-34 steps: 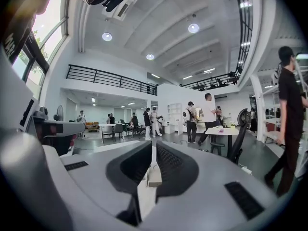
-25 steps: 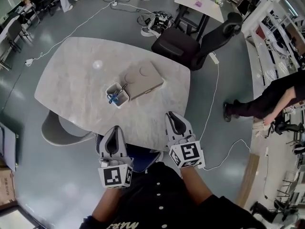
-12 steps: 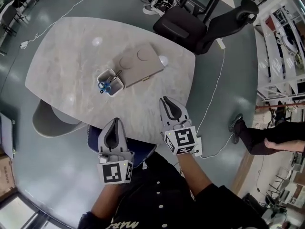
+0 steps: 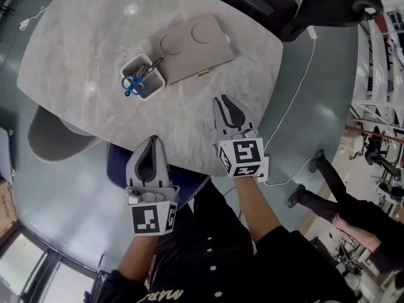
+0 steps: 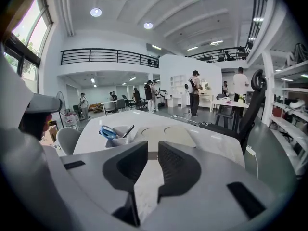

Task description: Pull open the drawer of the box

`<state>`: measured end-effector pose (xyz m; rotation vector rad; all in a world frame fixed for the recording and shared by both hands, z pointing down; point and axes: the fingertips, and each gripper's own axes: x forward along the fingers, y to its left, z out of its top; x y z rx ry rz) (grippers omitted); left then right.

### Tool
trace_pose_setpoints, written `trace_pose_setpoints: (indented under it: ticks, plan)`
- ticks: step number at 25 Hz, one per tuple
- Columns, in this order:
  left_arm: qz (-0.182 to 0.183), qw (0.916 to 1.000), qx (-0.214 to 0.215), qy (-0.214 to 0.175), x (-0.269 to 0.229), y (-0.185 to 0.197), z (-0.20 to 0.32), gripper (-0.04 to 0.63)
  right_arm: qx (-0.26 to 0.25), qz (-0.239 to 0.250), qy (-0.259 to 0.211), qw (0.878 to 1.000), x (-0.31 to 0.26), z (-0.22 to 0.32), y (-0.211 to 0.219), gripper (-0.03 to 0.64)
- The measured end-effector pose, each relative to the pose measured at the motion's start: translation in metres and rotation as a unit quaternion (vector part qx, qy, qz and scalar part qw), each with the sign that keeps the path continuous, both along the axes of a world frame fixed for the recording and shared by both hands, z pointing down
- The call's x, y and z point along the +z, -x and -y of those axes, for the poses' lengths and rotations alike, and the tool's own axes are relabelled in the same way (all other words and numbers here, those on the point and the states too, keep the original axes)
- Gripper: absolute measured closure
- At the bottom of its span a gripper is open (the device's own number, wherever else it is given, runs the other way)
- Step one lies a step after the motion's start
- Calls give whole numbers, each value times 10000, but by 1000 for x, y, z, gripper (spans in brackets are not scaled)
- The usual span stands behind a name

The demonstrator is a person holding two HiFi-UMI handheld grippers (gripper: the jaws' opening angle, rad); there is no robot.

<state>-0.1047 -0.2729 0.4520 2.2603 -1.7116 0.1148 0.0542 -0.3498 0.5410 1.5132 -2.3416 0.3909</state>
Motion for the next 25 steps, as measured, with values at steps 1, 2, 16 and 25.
trace_pose_setpoints:
  ticks: [1,2,16,25]
  plan:
    - [-10,10000,-3,54,6,0,1,580,-6,-17,67,10000,9,4,2,552]
    - [-19,9999,-6,98,11,0,2,580,-8,-39,123,9999,18,9,3,546]
    - [-41,9982,4,596,73,-3,11,580,-66,-659,1016,9926,122,70,16,411]
    - [-56,9976,8,688,82,-2,11,580,-117,-1058,1171,9874,146,84,20,416]
